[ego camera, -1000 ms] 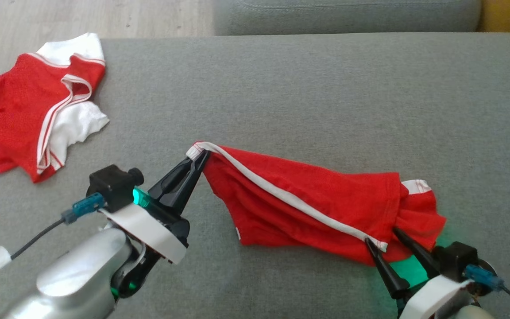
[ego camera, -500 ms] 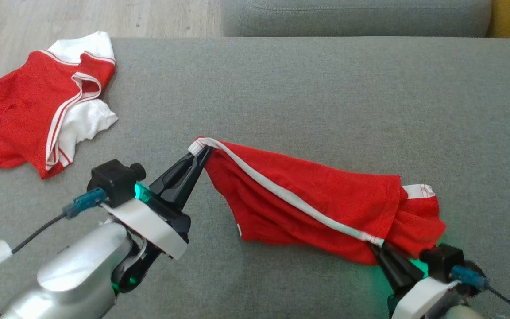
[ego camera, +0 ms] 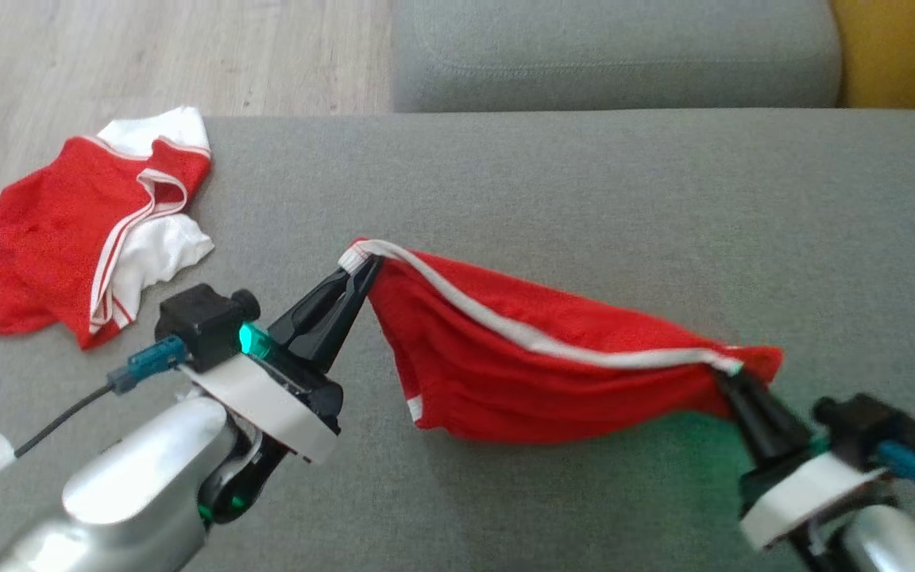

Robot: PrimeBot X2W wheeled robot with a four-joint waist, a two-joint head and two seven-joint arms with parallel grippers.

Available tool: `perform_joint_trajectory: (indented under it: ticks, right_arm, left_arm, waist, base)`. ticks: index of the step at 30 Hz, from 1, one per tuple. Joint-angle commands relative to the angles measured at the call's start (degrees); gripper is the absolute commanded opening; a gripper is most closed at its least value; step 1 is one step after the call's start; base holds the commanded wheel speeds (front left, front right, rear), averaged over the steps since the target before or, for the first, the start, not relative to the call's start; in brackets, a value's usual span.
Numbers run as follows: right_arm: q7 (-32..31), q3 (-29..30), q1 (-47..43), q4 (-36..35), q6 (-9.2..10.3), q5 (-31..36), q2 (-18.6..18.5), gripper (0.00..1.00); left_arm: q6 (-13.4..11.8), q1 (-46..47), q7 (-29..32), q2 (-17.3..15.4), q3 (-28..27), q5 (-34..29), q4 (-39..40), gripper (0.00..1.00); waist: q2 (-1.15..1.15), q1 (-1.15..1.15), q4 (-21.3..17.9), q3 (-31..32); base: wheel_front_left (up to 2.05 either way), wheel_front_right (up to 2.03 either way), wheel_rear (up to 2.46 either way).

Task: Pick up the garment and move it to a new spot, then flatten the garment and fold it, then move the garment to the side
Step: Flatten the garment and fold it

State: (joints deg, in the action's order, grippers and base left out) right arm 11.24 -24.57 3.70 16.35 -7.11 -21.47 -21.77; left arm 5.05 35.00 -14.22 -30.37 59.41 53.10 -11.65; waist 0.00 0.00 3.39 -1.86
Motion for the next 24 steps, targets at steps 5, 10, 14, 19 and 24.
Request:
perform_joint_trajectory:
  ticks: [5,10,14,19,24]
  right_arm:
    - [-0.98,5.29,-3.05,-6.29,-0.37,2.30,-3.17,0.00]
    - [-8.50,1.16,-9.12,-8.24,-0.37,-11.22,-2.92,1.00]
    - [-7.92,-0.92,-11.15,-9.80,-0.37,-21.45,-2.60,1.00]
    - [-6.91,-2.90,-11.30,-10.35,-0.37,-30.49,-3.41,1.00]
    - [-7.70,-6.67,-10.05,-9.20,-0.37,-35.59,-5.11,1.00]
  left_arm:
    - [0.00,1.67,-0.61,-2.33,-3.45,0.24,4.15,0.00]
    - [-0.33,0.15,-0.65,-2.67,-3.54,0.51,4.97,0.00]
    - [-0.25,-0.14,-0.66,-2.48,-3.62,0.68,4.71,0.00]
    - [-0.01,-0.02,-0.68,-2.21,-3.64,0.49,4.27,0.00]
    - [0.29,0.27,-0.70,-1.65,-3.48,0.32,3.71,0.00]
  waist:
    - [0.00,0.00,-1.13,1.11]
    - [0.00,0.00,-1.44,0.84]
    - [0.00,0.00,-1.09,0.21]
    - [0.00,0.00,-0.48,-0.61]
    - [0.00,0.00,0.38,-1.10]
  base:
    - [0.00,0.00,0.00]
    - [0.00,0.00,0.00]
    - [0.00,0.00,0.00]
    - [0.00,0.00,0.00]
    - [0.00,0.00,0.00]
